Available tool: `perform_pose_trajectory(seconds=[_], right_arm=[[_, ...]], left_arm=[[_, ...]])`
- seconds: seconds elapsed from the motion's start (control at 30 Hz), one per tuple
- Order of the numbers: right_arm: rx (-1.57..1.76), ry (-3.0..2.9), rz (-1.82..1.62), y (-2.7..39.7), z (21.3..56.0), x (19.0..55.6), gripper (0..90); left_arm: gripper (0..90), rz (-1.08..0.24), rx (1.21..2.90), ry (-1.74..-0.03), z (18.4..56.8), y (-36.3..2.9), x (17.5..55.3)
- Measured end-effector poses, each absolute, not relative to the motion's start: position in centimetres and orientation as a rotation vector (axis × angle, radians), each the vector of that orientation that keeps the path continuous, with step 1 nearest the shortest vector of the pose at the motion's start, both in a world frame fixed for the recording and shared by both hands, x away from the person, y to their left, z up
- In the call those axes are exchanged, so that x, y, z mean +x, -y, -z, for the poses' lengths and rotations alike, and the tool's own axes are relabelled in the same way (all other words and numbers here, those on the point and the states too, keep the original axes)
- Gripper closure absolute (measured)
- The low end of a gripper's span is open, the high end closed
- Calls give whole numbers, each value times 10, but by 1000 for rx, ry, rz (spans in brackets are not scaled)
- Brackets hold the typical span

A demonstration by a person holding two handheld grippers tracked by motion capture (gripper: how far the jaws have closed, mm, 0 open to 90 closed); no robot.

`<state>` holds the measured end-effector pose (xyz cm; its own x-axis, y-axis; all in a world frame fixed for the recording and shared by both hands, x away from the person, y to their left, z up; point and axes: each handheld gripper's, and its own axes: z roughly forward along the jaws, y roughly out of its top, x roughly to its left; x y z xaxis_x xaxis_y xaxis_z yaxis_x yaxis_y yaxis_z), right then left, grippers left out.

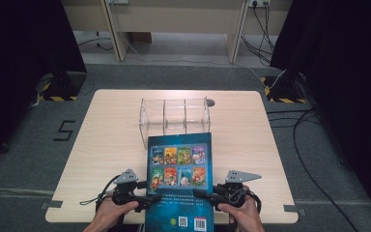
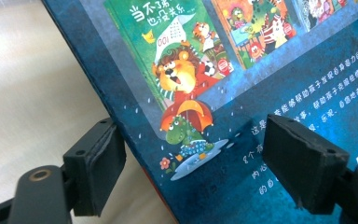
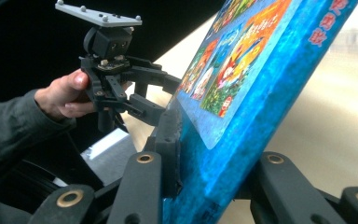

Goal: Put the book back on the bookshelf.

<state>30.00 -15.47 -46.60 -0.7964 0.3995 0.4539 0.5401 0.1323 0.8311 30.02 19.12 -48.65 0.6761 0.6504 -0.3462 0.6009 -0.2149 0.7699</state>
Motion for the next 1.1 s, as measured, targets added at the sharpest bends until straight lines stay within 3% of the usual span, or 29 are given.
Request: perform_pose_trajectory(seconds=[0.37,0.67,0.87,1.1], right_arm=[[-821,2414,1883,148,441,294,719],[-625,2544,1952,141,430,296,786],[-545,2560,1977,144,436,296,787],[-533,2547,1987,148,441,296,787]], left_arm=[[193,-150,1818,-952,467,-193,300],[213,-222,1742,-892,438,-205,305],[234,-226,1746,-874,445,-205,301],[227,-140,1826,-878,465,-204,299]])
